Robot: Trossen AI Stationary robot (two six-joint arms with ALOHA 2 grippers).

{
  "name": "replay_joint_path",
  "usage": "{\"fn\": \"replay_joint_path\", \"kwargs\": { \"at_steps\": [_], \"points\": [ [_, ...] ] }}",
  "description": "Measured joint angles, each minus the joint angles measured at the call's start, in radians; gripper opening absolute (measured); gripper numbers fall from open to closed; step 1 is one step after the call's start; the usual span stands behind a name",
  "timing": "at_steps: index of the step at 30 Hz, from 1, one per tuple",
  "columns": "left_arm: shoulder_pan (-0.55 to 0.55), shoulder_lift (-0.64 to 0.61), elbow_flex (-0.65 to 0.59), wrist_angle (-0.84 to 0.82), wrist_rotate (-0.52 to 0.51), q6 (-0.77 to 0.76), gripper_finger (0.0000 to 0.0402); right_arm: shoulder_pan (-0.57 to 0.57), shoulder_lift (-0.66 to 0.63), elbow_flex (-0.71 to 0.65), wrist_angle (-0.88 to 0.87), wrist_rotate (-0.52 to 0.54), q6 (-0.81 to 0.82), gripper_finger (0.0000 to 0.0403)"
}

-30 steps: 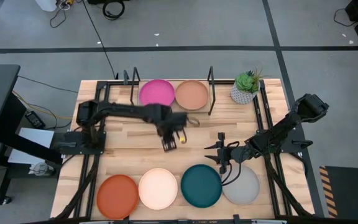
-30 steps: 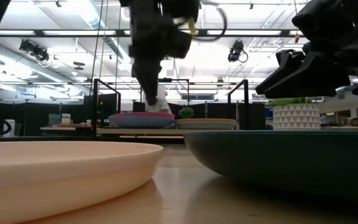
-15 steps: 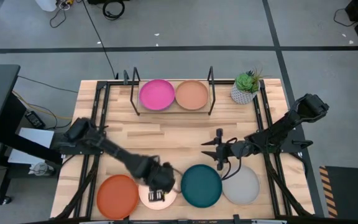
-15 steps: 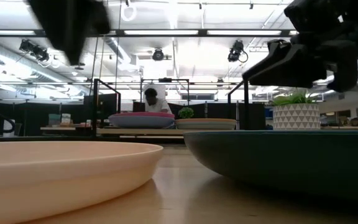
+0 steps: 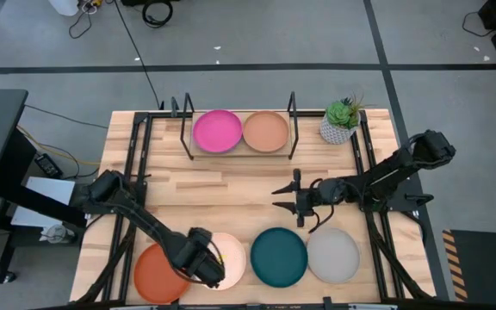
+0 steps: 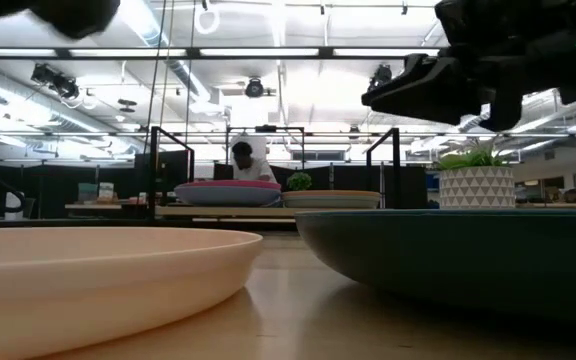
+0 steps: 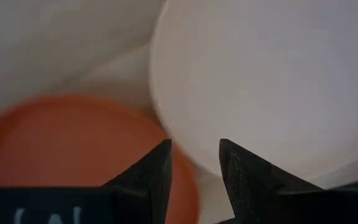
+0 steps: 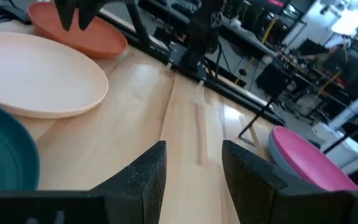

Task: Place and stack plates onto a shelf
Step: Stack the orange plate on top of the pink plate on the shelf

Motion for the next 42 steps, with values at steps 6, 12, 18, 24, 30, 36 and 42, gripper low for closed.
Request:
{"fn": "replay_joint_path", "kwargs": {
  "at_steps": [6, 12, 18, 24, 30, 36, 42],
  "points": [
    [-0.019, 0.001, -0.052, 0.045, 0.063, -0.132, 0.0141, -0.091, 0.000, 0.000, 0.052, -0.129, -0.019, 0.0162],
    [-0.021, 0.001, -0.104, 0.165, 0.060, -0.181, 0.0141, -0.157, 0.000, 0.000, 0.061, -0.256, -0.003, 0.0162],
    [-0.023, 0.001, -0.143, 0.190, 0.120, -0.195, 0.0141, -0.168, 0.000, 0.000, 0.064, -0.287, 0.013, 0.0162],
    [-0.030, 0.001, -0.162, 0.193, 0.141, -0.189, 0.0141, -0.168, 0.000, 0.000, 0.063, -0.287, 0.021, 0.0162],
    [-0.040, 0.001, -0.172, 0.167, 0.141, -0.159, 0.0127, -0.168, 0.000, 0.000, 0.056, -0.290, 0.025, 0.0162],
    [-0.038, 0.001, -0.172, 0.053, 0.119, -0.110, 0.0110, -0.168, 0.000, 0.000, 0.056, -0.291, 0.026, 0.0162],
    [-0.038, 0.001, -0.172, 0.077, 0.143, -0.123, 0.0103, -0.168, 0.000, 0.000, 0.056, -0.291, 0.026, 0.0162]
  ]
}}
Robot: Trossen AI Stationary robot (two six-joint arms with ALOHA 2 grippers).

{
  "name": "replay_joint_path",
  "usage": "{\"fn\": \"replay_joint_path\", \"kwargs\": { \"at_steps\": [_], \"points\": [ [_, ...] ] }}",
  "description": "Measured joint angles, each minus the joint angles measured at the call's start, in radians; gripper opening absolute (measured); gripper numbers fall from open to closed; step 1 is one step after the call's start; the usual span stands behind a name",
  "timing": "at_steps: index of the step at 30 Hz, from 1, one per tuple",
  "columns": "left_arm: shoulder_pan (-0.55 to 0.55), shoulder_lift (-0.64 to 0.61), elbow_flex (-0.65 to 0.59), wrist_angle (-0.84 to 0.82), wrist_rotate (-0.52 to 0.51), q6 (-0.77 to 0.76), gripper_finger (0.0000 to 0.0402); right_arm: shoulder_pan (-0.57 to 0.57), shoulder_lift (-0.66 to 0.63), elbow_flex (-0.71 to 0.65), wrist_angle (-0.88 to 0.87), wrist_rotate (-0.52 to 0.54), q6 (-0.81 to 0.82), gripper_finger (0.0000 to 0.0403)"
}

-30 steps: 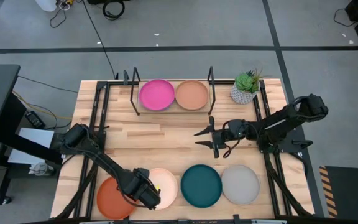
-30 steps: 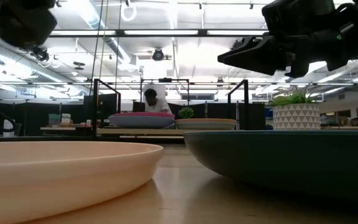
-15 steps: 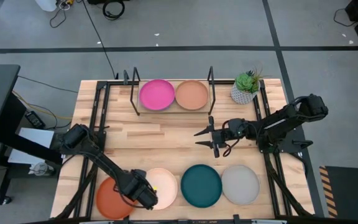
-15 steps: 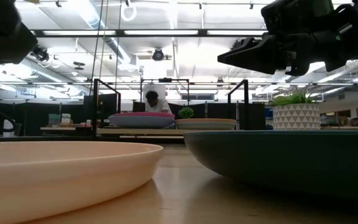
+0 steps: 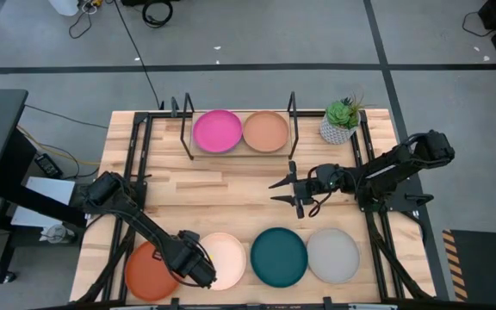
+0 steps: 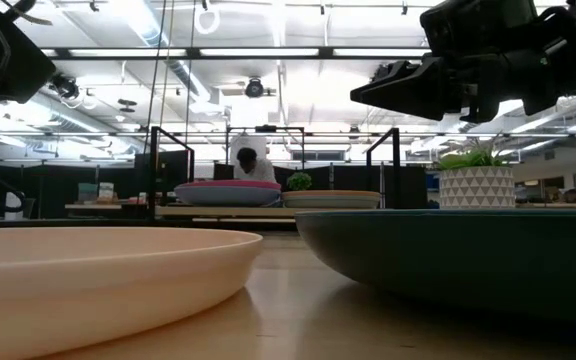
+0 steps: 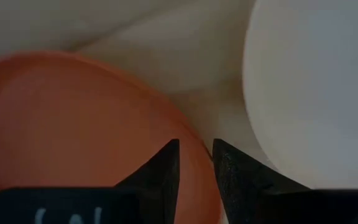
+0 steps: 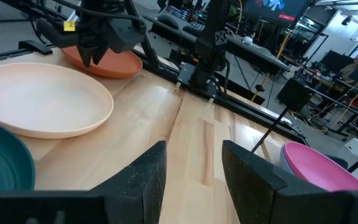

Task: Place and stack plates onto a shelf
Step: Stack the orange plate on top of the pink plate on the shelf

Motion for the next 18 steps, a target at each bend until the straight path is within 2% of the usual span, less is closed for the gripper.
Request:
{"fn": "replay_joint_path", "kwargs": {
  "at_steps": [4, 18],
  "points": [
    [0.000, 0.000, 0.000, 0.048, 0.005, -0.011, 0.0103, 0.000, 0.000, 0.000, 0.000, 0.000, 0.000, 0.0162],
    [0.006, 0.070, 0.001, 0.039, 0.069, -0.001, 0.0093, 0.000, 0.000, 0.000, 0.001, -0.002, 0.000, 0.0162]
  ]
}}
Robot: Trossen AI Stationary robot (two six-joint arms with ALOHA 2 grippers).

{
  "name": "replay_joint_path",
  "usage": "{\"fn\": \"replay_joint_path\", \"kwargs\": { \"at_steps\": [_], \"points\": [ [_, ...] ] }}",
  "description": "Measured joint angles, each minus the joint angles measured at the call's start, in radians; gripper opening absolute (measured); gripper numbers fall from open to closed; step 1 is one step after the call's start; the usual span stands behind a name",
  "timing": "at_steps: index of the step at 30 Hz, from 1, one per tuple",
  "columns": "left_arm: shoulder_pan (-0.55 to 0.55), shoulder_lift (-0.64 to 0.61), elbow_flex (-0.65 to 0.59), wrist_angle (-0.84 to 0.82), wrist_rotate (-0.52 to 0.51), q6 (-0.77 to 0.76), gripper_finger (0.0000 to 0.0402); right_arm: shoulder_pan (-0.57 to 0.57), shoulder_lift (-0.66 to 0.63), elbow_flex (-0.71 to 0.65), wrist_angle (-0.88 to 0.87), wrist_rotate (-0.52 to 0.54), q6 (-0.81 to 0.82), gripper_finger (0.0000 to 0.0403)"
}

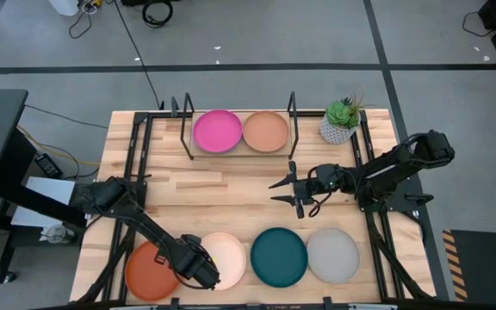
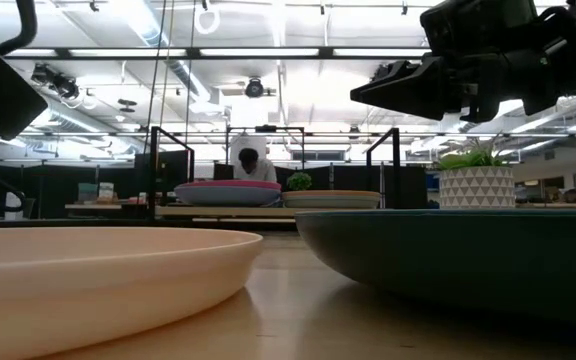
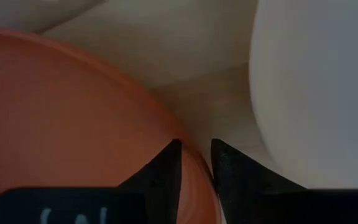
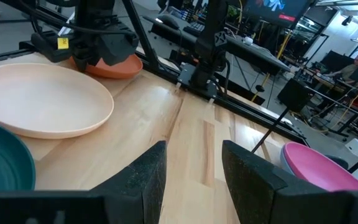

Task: Place and stack plates onto a shelf
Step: Stack the orange plate on top of the pink plate on the shelf

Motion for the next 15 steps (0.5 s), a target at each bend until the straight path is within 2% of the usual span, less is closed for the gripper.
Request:
{"fn": "replay_joint_path", "kwargs": {
  "at_steps": [7, 11, 15],
  "points": [
    [0.001, 0.000, 0.001, -0.016, 0.036, 0.011, 0.0018, 0.000, 0.000, 0.000, 0.000, -0.001, 0.000, 0.0162],
    [0.011, 0.000, 0.028, -0.080, 0.049, 0.068, 0.0014, 0.000, 0.000, 0.000, 0.001, -0.001, 0.000, 0.0162],
    [0.030, 0.000, 0.090, -0.148, 0.001, 0.232, 0.0014, 0.000, 0.000, 0.000, 0.002, -0.001, 0.000, 0.0162]
  ]
}}
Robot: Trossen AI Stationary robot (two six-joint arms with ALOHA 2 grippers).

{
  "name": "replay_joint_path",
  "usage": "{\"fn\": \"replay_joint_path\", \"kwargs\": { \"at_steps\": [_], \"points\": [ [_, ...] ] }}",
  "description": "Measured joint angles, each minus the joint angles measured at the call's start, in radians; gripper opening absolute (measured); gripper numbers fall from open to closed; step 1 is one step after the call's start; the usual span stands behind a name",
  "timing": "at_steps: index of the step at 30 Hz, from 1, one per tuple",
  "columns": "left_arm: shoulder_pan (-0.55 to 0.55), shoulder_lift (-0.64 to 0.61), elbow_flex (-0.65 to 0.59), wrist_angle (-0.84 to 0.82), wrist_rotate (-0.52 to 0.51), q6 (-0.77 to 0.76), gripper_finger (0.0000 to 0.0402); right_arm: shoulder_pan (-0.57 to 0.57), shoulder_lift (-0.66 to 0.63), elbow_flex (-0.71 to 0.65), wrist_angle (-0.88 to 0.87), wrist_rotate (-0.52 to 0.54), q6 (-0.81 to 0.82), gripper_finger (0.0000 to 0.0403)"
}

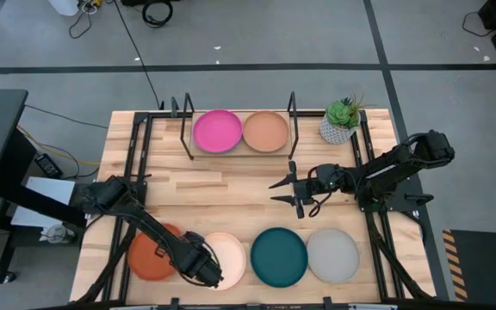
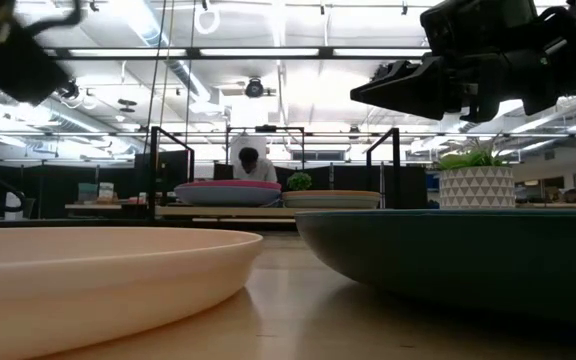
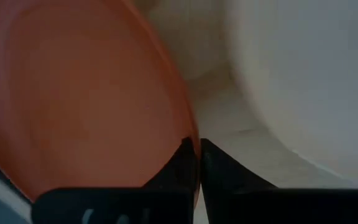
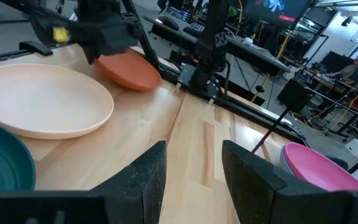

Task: Place and stack plates onto a shelf
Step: Stack the orange plate on top of the pink plate on the shelf

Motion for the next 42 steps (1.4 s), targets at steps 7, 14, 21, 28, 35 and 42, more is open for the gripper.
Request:
{"fn": "replay_joint_path", "kwargs": {
  "at_steps": [7, 14, 21, 28, 35, 42],
  "points": [
    [0.048, 0.000, 0.157, -0.170, -0.230, 0.518, 0.0014, 0.000, 0.000, 0.000, 0.001, -0.018, 0.009, 0.0162],
    [0.112, 0.000, 0.228, -0.268, -0.577, 1.026, 0.0014, 0.000, 0.000, 0.000, -0.032, -0.027, 0.058, 0.0162],
    [0.235, 0.000, 0.228, -0.269, -0.804, 1.488, 0.0015, 0.011, 0.000, 0.000, -0.106, -0.026, 0.133, 0.0162],
    [0.430, -0.042, 0.208, -0.235, -0.796, 1.770, 0.0014, 0.084, 0.000, -0.004, -0.189, 0.067, 0.182, 0.0162],
    [0.609, -0.210, 0.103, -0.015, -0.778, 1.928, 0.0014, 0.169, 0.000, -0.040, -0.153, 0.248, 0.185, 0.0162],
    [0.784, -0.258, -0.031, 0.205, -0.727, 2.012, 0.0014, 0.201, 0.000, -0.055, -0.138, 0.265, 0.208, 0.0162]
  ]
}}
